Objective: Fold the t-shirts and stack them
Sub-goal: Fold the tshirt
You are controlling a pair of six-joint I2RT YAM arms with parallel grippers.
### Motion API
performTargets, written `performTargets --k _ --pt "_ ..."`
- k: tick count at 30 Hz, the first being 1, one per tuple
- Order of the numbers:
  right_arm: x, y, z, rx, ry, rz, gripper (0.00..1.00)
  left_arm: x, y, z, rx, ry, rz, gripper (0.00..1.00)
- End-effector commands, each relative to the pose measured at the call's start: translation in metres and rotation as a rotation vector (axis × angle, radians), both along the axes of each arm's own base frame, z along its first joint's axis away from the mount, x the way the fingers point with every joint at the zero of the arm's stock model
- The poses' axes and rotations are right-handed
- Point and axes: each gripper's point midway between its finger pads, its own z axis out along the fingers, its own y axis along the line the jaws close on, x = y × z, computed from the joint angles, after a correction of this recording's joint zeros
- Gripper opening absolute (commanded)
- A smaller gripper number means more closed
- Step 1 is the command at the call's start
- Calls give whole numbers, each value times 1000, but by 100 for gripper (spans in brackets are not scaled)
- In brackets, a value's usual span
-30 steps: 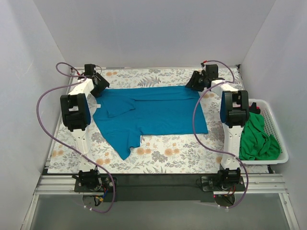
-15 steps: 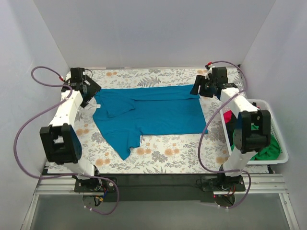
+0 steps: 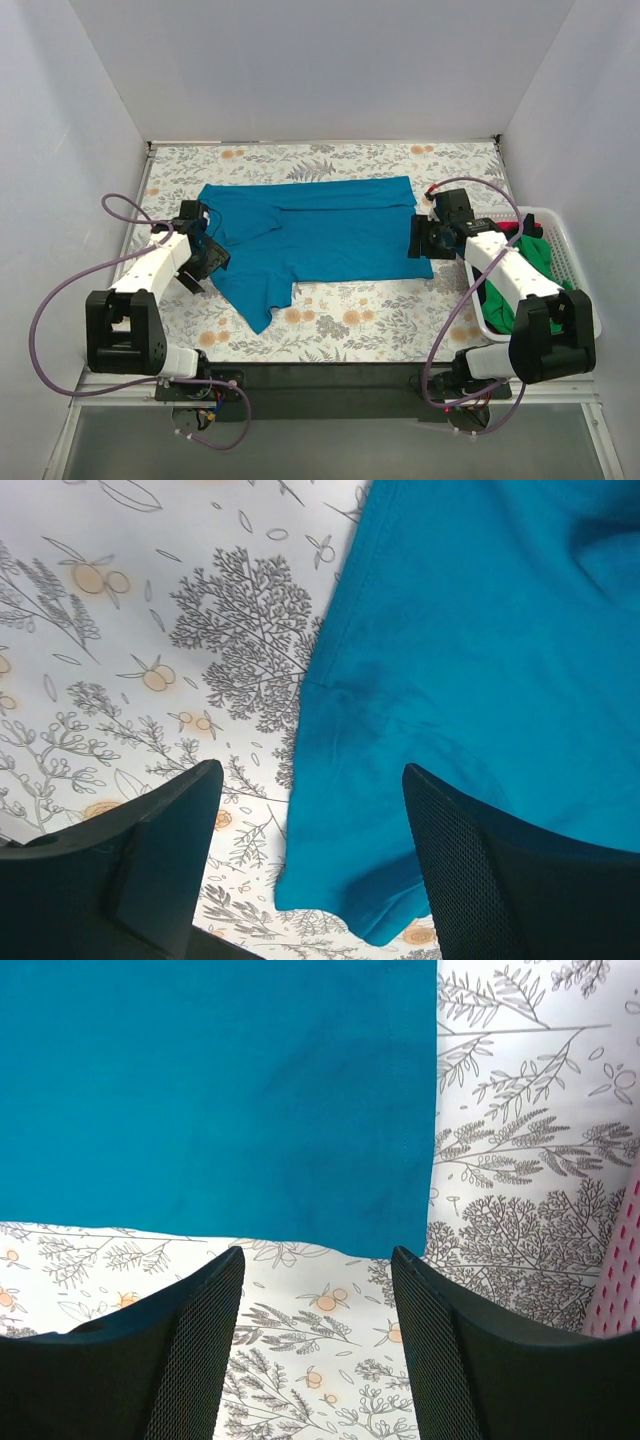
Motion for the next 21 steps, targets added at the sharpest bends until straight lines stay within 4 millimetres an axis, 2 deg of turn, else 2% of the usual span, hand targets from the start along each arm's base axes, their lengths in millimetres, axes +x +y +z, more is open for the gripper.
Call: performTargets --k 1,5,10,21 --pt "-6 -6 -5 -23 5 -12 66 9 -10 -2 -12 -39 -1 71" --pt "-10 -8 -15 -28 27 -27 64 8 -8 -18 17 3 -8 68" --pt "-12 -9 -19 -35 28 -26 63 15 -3 -22 46 -21 8 62" --pt "-18 -10 -31 -39 59 -34 63 12 5 -43 90 14 -8 53"
